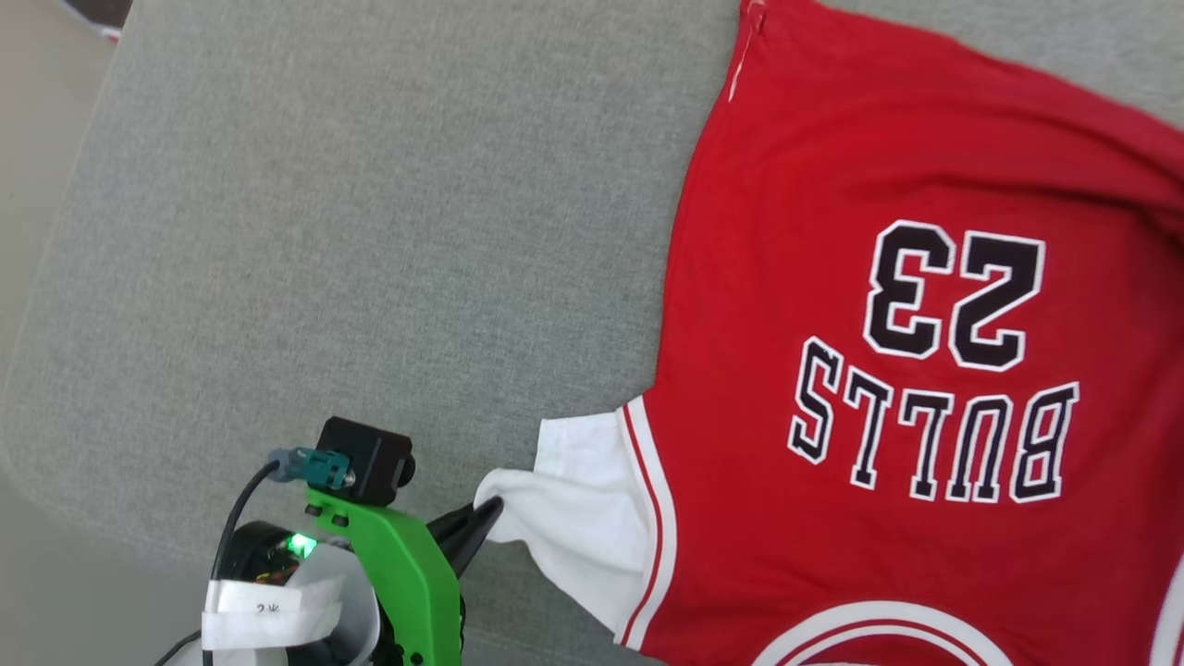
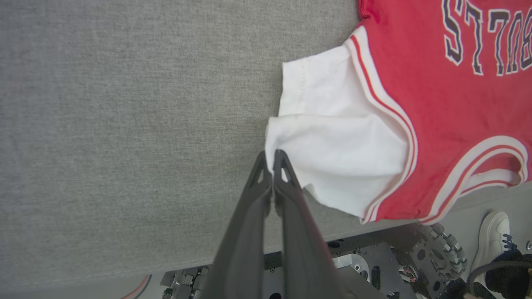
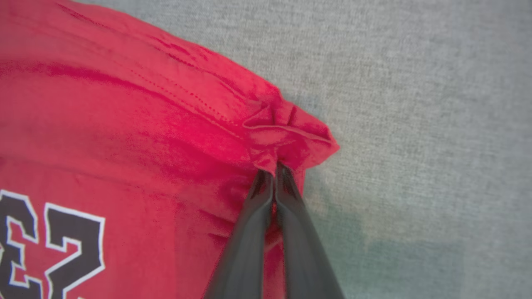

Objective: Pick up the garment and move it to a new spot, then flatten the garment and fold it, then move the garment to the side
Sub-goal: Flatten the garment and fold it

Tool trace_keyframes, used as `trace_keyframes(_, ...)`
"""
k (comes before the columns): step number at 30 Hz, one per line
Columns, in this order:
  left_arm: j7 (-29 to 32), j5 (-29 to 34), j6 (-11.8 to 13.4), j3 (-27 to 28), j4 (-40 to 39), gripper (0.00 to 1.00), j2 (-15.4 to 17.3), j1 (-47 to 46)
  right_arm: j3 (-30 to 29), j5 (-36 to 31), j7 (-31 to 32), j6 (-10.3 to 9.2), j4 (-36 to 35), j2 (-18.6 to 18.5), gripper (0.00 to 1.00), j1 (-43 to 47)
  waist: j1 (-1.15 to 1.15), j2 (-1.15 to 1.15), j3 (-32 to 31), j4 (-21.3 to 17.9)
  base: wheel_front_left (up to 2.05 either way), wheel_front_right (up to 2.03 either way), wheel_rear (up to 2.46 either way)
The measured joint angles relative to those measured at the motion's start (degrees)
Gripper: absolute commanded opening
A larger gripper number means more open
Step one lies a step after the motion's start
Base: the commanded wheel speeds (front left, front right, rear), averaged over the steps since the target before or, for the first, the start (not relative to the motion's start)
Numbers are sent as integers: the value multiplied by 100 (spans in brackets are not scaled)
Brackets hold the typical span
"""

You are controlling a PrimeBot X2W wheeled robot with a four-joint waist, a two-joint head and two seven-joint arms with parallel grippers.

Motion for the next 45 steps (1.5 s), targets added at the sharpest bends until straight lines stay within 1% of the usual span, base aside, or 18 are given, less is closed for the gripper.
trace_keyframes(9, 23, -212, 74, 44, 156, 0, 64, 337, -78, 447, -335, 0, -67, 0, 0, 1371, 0, 0, -804, -364, 0, 0, 0)
trace_keyframes(14, -36, -319, 98, 48, 197, 0, -14, 452, -256, 653, -413, 0, -192, -5, 0, 2131, 0, 0, -1257, -579, 0, 0, 0)
trace_keyframes(16, -62, -328, 99, 40, 220, 0, -46, 464, -320, 749, -437, 0, -347, 15, 0, 2397, 0, 0, -1417, -657, 0, 0, 0)
trace_keyframes(20, -123, -336, 99, -5, 302, 0, -115, 528, -366, 781, -602, 0, -942, 1, 0, 3006, 0, 0, -1708, -818, 0, 0, 0)
trace_keyframes(25, -235, -427, 110, -54, 419, 0, -267, 653, -668, 926, -626, 0, -1623, 258, 0, 3874, 0, 0, -2018, -974, 0, 0, 0)
trace_keyframes(29, -332, -474, 157, -57, 545, 0, -366, 725, -950, 932, -633, 0, -1957, 552, 0, 4479, -1, 0, -2222, -1058, 0, 0, 0)
trace_keyframes(32, -435, -534, 208, -14, 603, 0, -435, 758, -1093, 932, -633, 0, -2056, 799, 0, 4794, -1, 0, -2323, -1112, 0, 0, 0)
trace_keyframes(34, -466, -534, 219, 11, 631, 0, -452, 761, -1145, 928, -634, 0, -2083, 895, 0, 4914, -1, 0, -2345, -1147, 0, 0, 0)
trace_keyframes(40, -499, -541, 219, 34, 679, 0, -480, 758, -1167, 921, -631, 0, -2094, 980, 0, 4971, -1, 0, -2293, -1159, 0, 0, 0)
trace_keyframes(41, -500, -541, 220, 42, 682, 0, -479, 756, -1137, 907, -628, 0, -2114, 964, 74, 4971, 0, 0, -2288, -1155, 0, 0, 0)
trace_keyframes(42, -504, -541, 226, 49, 683, 0, -479, 754, -1111, 903, -628, 0, -2146, 946, 100, 4968, 0, 0, -2280, -1151, 0, 0, 0)
trace_keyframes(45, -517, -538, 227, 56, 676, 0, -474, 750, -1001, 920, -575, 0, -2301, 839, 100, 4935, -1, 0, -2239, -1136, 0, 0, 0)
